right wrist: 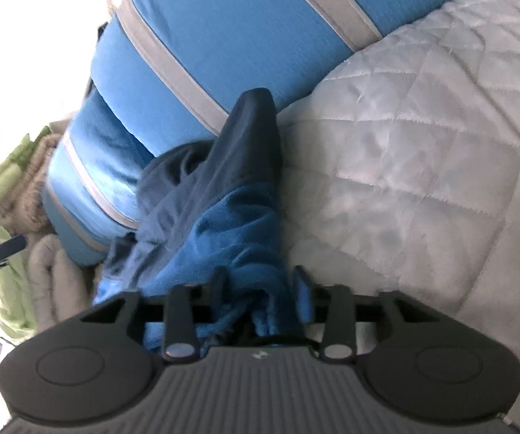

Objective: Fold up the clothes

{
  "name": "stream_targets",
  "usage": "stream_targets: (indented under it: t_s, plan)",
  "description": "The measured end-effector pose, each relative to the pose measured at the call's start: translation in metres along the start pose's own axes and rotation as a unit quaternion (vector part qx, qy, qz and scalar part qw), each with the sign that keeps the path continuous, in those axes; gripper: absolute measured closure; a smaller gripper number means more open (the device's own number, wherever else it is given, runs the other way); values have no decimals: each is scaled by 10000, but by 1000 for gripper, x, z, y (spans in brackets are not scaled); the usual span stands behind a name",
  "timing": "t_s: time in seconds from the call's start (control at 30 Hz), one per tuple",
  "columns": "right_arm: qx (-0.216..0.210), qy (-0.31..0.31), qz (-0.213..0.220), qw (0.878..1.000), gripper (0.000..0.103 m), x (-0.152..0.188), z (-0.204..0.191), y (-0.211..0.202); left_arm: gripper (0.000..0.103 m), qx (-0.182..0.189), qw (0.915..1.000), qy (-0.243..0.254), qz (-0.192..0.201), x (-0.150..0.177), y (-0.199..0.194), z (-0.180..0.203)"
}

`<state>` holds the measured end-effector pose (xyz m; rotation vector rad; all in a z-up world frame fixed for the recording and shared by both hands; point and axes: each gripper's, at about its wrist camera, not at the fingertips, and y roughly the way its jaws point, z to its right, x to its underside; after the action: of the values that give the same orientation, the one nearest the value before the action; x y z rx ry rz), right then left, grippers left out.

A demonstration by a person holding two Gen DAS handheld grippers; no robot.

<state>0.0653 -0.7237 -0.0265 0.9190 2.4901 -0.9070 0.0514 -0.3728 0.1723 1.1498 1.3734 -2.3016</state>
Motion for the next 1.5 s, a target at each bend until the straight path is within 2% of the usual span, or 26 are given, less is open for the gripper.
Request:
stream_targets:
  t_s: [0.07, 0.17, 0.5, 0.7, 0.93, 1.03, 1.3, 1.5]
  plan:
    - [-103, -24, 126, 9999, 78, 5, 2, -1, 34, 21, 10000, -8, 12, -4, 13, 1]
    - [-187, -47, 314, 9993, 80, 13, 5, -4, 34, 65, 10000, 24, 59, -10, 33, 0]
    - [-333, -99, 497, 9982, 81, 21, 11, -8, 34, 48, 9987, 366, 349, -15, 92, 1]
    - [-357, -172, 526, 9978, 81, 23, 11, -8, 34, -2, 9961, 760, 446, -10, 117, 2]
    - [-396, -189, 563, 9974, 80, 24, 13, -7, 34, 208, 9905, 1247, 535, -6, 145, 7]
    - [-398, -195, 575, 9974, 80, 24, 13, -7, 34, 428, 9879, 1380, 570, -6, 158, 5]
    - [-419, -225, 586, 9971, 80, 25, 14, -7, 34, 786, 9884, 1206, 482, -14, 189, -9]
    - [-439, -238, 589, 9970, 80, 26, 15, -7, 37, 731, 9916, 1007, 348, -25, 212, -13]
